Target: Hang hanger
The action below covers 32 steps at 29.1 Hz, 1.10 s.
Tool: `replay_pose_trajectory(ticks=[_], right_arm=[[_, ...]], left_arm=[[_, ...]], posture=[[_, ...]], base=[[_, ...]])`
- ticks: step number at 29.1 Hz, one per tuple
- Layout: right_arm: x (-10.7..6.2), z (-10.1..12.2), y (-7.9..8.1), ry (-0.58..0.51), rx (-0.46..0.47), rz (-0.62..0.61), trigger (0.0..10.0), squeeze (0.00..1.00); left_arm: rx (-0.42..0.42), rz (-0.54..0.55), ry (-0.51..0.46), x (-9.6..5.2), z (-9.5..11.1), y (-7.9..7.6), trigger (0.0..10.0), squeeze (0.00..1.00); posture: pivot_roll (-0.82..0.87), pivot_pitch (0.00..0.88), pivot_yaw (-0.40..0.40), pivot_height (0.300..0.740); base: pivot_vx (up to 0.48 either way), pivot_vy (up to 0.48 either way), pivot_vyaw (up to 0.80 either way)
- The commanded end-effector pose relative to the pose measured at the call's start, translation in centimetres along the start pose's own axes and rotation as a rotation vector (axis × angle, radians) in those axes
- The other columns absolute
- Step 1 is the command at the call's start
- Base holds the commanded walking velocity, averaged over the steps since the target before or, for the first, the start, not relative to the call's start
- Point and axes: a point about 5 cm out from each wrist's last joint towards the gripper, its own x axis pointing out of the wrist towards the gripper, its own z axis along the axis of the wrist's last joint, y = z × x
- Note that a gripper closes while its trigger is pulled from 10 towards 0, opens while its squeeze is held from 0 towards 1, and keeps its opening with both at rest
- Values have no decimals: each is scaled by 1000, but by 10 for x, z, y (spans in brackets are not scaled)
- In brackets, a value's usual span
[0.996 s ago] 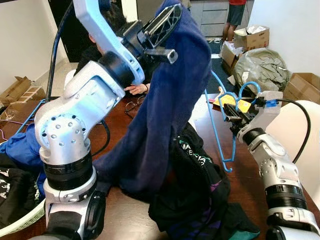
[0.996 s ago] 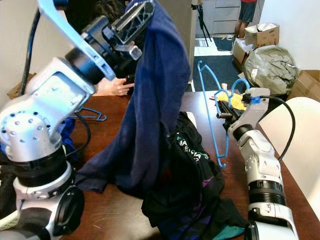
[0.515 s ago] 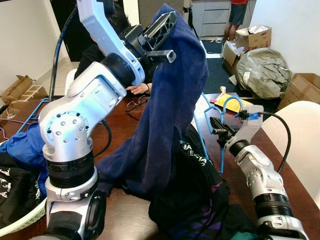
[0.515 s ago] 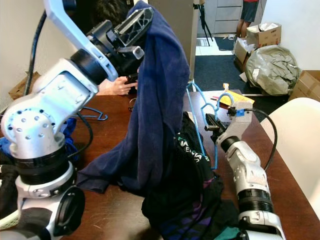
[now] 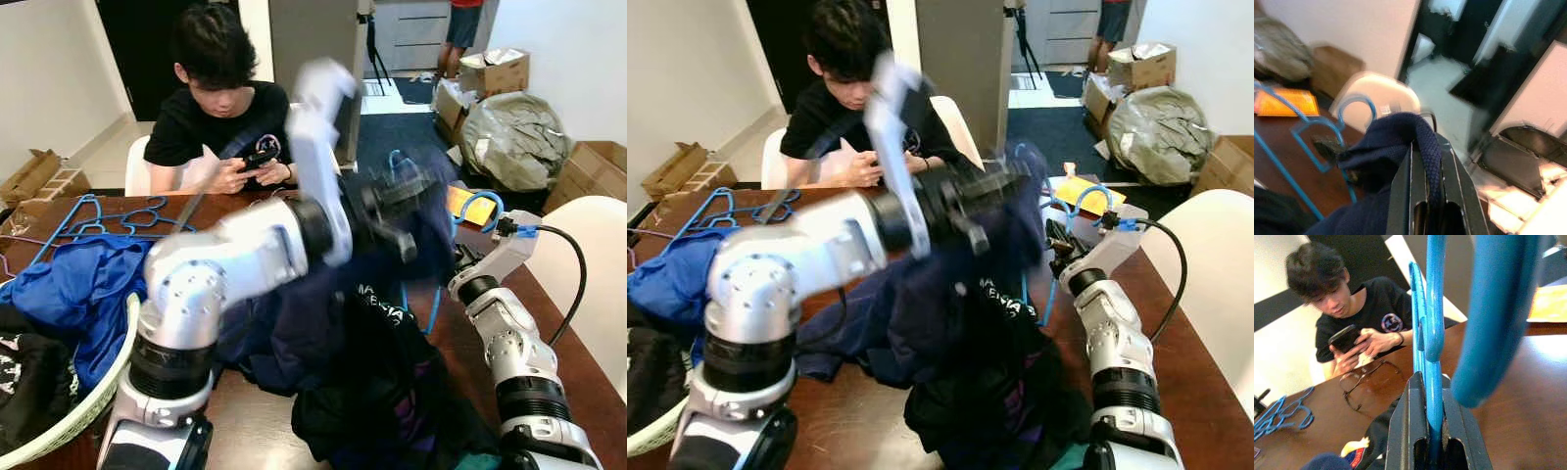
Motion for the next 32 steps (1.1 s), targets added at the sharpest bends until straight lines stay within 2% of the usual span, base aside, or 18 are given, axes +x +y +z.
replay_pose_trajectory(ticks=[1,2,3,4,6,7,8,10,13,16,17,24,26,27,28,30,31,32], right_arm=[[3,-2,4,2,0,9,10000,0],[3,-2,3,2,1,9,10000,0],[3,-2,3,2,1,9,10000,0],[3,-3,3,3,2,7,10000,0],[2,-3,2,6,1,3,10000,0],[2,-3,2,6,1,3,10000,0],[2,-4,2,7,0,3,10000,0],[2,-4,2,7,0,3,10000,0],[3,-4,2,19,-8,5,10000,0],[3,-4,3,22,-8,6,10000,0],[4,-5,3,24,-9,7,10000,0],[5,-6,5,30,-11,14,10000,0],[4,-6,4,33,-11,15,10000,0],[4,-6,4,33,-11,15,10000,0],[3,-6,3,34,-11,15,10000,0],[3,-6,3,34,-11,15,10000,0],[3,-5,2,35,-11,15,10000,0],[3,-5,2,35,-11,15,10000,0]], left_arm=[[-4,27,34,0,-7,7,10000,0],[-21,59,62,3,-15,15,10000,0],[-21,59,62,3,-15,15,10000,0],[-73,106,150,6,-40,23,10000,0],[-111,159,287,6,-78,27,10000,0],[-111,159,287,6,-78,27,10000,0],[-136,169,343,3,-93,26,10000,0],[-136,169,343,3,-93,26,10000,0],[-160,191,536,-22,-138,20,10000,0],[-158,189,575,-28,-147,18,10000,0],[-156,174,603,-33,-154,15,10000,1000],[-160,126,602,-48,-153,10,10000,1000],[-97,135,590,-74,-133,17,10000,1000],[-97,135,590,-74,-133,17,10000,1000],[-67,134,592,-84,-126,18,10000,1000],[-67,134,592,-84,-126,18,10000,1000],[-13,141,599,-98,-114,18,10000,1000],[-13,141,599,-98,-114,18,10000,1000]], posture=[[104,0,49,735],[104,0,49,735],[104,0,49,735],[99,0,56,735],[90,0,61,735],[90,0,61,735],[91,0,60,735],[91,0,60,735],[103,0,50,735],[104,0,49,735],[106,0,47,735],[104,0,46,735],[104,0,45,735],[104,0,45,735],[104,0,45,735],[104,0,45,735],[103,0,42,735],[103,0,42,735]], base=[[0,0,0],[0,0,0],[0,0,0],[0,0,0],[0,0,0],[0,0,0],[0,0,0],[0,0,0],[0,0,0],[0,0,0],[0,0,0],[0,0,0],[0,0,0],[0,0,0],[0,0,0],[0,0,0],[0,0,0],[0,0,0]])
